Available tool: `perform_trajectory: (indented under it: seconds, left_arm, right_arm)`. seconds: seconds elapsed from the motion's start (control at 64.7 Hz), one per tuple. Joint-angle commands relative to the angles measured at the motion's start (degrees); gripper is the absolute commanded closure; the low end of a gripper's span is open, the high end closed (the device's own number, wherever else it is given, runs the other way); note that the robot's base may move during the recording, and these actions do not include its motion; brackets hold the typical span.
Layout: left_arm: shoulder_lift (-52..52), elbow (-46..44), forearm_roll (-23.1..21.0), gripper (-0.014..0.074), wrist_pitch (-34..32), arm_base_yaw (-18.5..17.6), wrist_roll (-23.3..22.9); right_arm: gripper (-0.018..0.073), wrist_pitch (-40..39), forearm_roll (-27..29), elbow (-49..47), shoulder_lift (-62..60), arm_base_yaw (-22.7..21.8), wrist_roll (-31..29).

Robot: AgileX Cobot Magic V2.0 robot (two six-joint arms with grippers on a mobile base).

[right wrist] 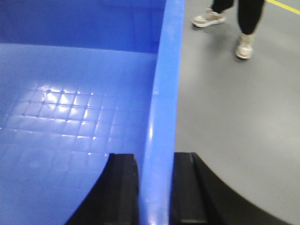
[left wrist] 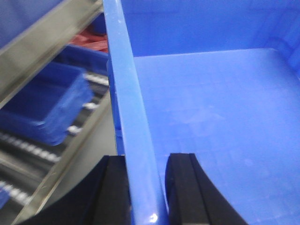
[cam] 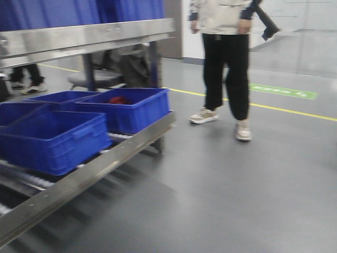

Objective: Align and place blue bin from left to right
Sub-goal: 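Drive up to the second rack and face its upper shelf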

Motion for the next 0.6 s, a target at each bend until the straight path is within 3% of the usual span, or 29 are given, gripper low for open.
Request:
perform_trajectory:
  seconds: [0.0, 0.587]
  left_arm:
    - [-1.5, -1.0, -1.0, 0.0613, -5.0, -0.5, 1.1]
    - [-1.5, -1.0, -1.0, 0.0613, -5.0, -0.5, 1.1]
  right_arm:
    - [0.0629, -8.6, -0.6, -1.2, -1.3, 0.2, -2.4]
    - [0.0629, -8.6, -0.6, -1.2, -1.3, 0.2, -2.4]
